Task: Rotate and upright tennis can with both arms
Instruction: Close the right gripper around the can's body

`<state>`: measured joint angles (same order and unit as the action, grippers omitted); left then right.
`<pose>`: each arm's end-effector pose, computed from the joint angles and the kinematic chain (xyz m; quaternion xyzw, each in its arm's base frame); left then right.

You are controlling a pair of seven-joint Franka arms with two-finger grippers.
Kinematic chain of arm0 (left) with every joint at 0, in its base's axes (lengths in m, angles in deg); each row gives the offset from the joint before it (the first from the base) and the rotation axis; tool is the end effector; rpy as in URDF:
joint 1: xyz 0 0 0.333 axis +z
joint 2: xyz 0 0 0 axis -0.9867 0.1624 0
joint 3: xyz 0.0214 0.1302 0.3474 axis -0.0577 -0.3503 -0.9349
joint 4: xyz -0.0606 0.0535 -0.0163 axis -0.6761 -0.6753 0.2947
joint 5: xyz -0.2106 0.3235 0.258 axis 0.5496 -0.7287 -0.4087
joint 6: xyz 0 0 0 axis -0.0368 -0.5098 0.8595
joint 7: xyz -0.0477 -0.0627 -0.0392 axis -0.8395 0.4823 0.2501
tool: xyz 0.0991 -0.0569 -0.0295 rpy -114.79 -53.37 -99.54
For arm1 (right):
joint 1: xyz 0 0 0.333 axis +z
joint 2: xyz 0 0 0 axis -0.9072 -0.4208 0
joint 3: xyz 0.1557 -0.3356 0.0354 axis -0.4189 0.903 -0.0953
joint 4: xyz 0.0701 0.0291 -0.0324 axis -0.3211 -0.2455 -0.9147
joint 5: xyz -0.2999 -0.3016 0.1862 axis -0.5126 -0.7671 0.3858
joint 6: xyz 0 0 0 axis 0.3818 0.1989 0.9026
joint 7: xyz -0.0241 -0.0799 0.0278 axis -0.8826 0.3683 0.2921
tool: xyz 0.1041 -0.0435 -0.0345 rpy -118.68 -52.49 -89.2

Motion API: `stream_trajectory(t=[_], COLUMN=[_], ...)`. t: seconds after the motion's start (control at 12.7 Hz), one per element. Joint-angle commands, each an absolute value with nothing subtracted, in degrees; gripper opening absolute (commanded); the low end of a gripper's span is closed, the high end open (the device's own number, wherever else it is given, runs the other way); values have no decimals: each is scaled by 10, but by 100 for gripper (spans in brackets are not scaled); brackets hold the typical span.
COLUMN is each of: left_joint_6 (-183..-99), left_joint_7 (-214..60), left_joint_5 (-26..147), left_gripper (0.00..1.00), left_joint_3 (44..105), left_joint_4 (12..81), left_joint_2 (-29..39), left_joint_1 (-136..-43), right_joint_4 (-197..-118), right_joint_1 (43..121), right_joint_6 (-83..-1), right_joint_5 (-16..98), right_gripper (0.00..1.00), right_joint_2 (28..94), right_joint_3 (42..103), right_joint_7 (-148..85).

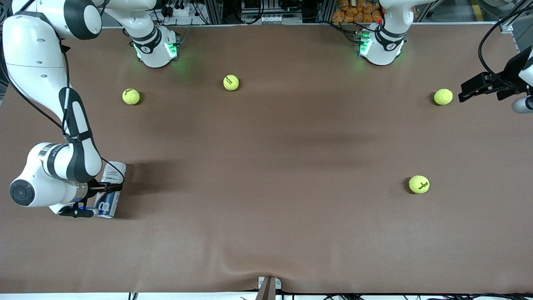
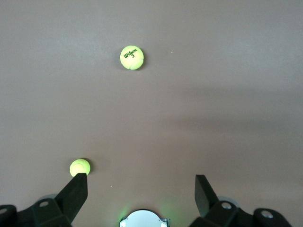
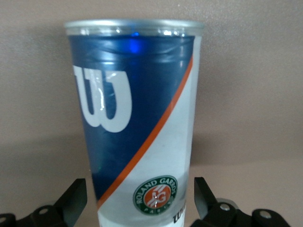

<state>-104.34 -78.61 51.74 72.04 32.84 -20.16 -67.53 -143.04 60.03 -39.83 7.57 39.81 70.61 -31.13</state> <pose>0.6121 -0.0292 0.6904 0.9986 0.0170 -0.0492 0.0003 0.7743 -0.1096 0.1813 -0.9905 0.0364 0.1315 0.0154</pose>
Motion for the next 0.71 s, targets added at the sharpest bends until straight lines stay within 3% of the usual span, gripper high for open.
stream_trajectory(t=[0.0,0.55,0.63], left_joint_6=[-1035,-1032,-1032], left_joint_7=[-794,-794,-794], left_joint_5=[529,533,541], left_gripper=[100,100,100], left_joint_3=[726,734,734], left_joint_4=[332,360,363], left_joint_2=[-204,-227,-231], left_joint_1=[-672,-670,-670], right_joint_4=[-1433,-1433,-1433], right_joint_1=[592,593,593], right_joint_6=[-408,-436,-437], right_joint_5=[73,73,73], right_gripper=[100,100,87], right_joint_2=[392,380,380], right_joint_3=[700,700,700], right_joint_7=[-303,-294,-282])
